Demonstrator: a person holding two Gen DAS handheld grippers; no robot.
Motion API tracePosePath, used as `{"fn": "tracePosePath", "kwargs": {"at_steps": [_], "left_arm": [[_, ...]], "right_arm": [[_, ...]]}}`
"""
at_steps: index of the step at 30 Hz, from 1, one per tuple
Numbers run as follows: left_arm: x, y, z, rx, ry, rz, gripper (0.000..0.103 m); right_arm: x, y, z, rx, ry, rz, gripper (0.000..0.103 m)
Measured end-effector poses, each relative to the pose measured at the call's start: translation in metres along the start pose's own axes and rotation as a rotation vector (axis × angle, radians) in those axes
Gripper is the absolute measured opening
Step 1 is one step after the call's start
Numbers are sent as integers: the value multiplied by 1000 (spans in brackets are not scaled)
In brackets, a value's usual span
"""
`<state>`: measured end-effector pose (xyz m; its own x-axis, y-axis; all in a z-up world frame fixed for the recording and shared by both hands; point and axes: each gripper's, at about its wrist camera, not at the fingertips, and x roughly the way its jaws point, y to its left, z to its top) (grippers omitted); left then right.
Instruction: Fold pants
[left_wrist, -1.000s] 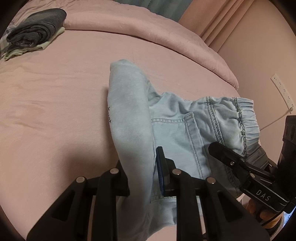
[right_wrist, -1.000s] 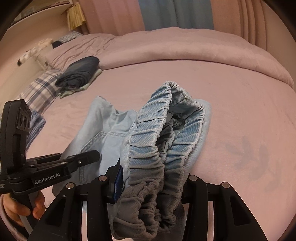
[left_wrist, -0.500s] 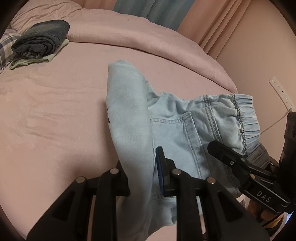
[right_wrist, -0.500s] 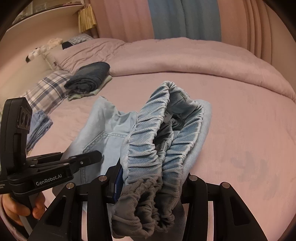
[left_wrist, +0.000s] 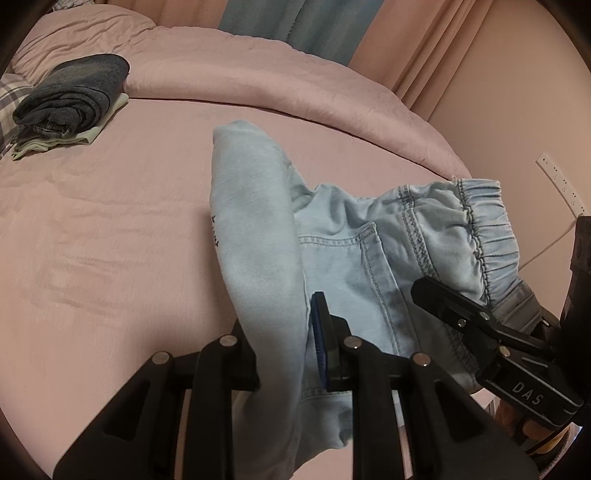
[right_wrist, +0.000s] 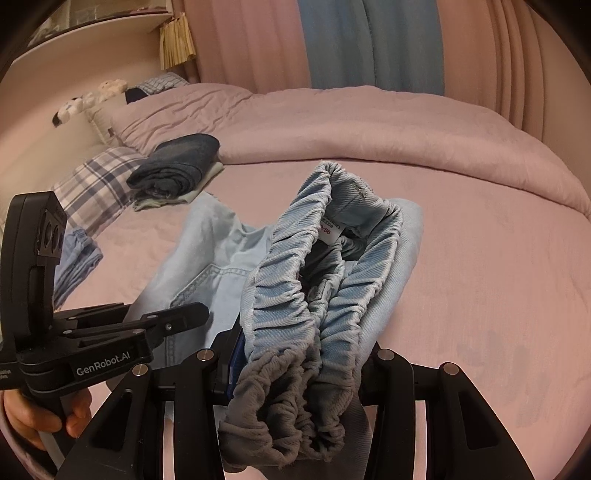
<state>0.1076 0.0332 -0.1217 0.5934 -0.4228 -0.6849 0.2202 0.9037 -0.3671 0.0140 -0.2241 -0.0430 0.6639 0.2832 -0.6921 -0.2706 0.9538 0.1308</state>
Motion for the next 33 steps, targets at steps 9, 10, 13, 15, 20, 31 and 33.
{"fn": "tracePosePath", "kwargs": {"at_steps": [9,10,13,15,20,31,33], "left_arm": [[9,0,12,11,8,1,19],[10,0,13,11,8,1,19],[11,0,14,11,9,0,19],[14,0,17,13,11,-2,19],[20,-3,22,23,15,0,19],[30,-8,32,38,16,7,19],[32,-9,34,42,16,7,19]], "right_arm": [[8,1,8,-8,-11,1,47],[10,1,9,-8,-11,0,47],[13,-1,11,-6,-10,0,47],[13,-2,12,-5,-11,-1,47],[18,-6,16,3,-13,-7,47],[30,-12,27,16,-26,-11,47],[32,-14,30,17,-29,-10,47]]}}
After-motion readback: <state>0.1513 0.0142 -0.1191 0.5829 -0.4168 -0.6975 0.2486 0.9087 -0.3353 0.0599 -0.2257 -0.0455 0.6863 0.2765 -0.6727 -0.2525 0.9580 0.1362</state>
